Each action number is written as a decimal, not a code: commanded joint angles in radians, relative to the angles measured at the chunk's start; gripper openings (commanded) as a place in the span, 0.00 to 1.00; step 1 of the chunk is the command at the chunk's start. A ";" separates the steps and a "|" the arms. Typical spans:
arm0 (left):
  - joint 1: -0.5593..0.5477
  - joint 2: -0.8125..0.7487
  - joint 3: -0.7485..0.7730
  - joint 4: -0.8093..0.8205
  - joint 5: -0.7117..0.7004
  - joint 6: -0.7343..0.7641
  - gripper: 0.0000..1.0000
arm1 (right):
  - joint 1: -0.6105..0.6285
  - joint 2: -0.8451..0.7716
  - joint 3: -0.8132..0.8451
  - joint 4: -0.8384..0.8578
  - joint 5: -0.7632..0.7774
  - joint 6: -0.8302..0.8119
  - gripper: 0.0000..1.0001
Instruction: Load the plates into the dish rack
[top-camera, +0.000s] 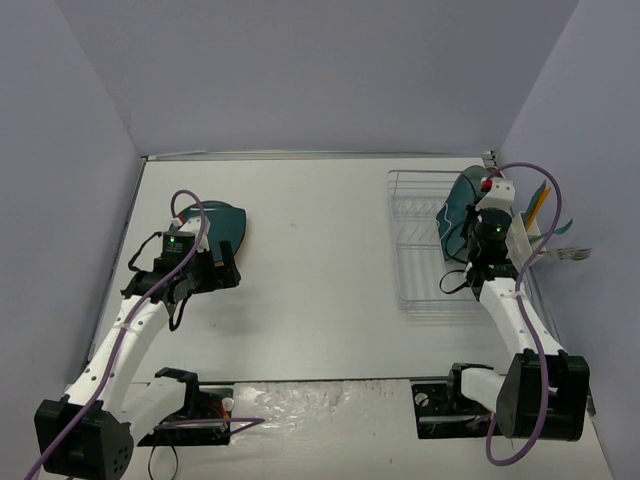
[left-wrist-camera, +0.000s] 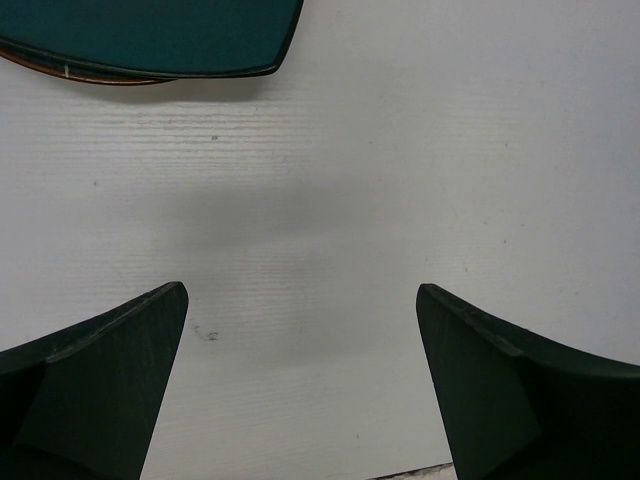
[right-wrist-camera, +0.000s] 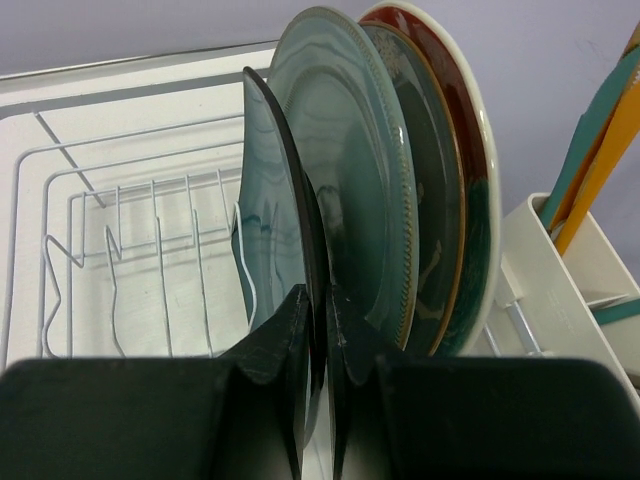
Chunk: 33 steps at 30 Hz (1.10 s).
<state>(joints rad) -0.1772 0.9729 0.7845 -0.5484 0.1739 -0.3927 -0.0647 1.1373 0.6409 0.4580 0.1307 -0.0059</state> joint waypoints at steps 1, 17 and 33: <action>-0.001 0.003 0.038 0.043 -0.007 0.025 0.97 | 0.024 -0.012 -0.076 -0.011 0.031 0.101 0.00; -0.002 -0.004 0.037 0.038 -0.017 0.025 0.97 | 0.059 0.024 -0.064 0.146 0.193 0.053 0.00; -0.002 -0.011 0.035 0.039 -0.036 0.026 0.97 | 0.144 0.112 -0.148 0.307 0.305 0.087 0.00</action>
<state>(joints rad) -0.1772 0.9760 0.7845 -0.5488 0.1516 -0.3782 0.0674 1.1963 0.5318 0.7489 0.4009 0.0044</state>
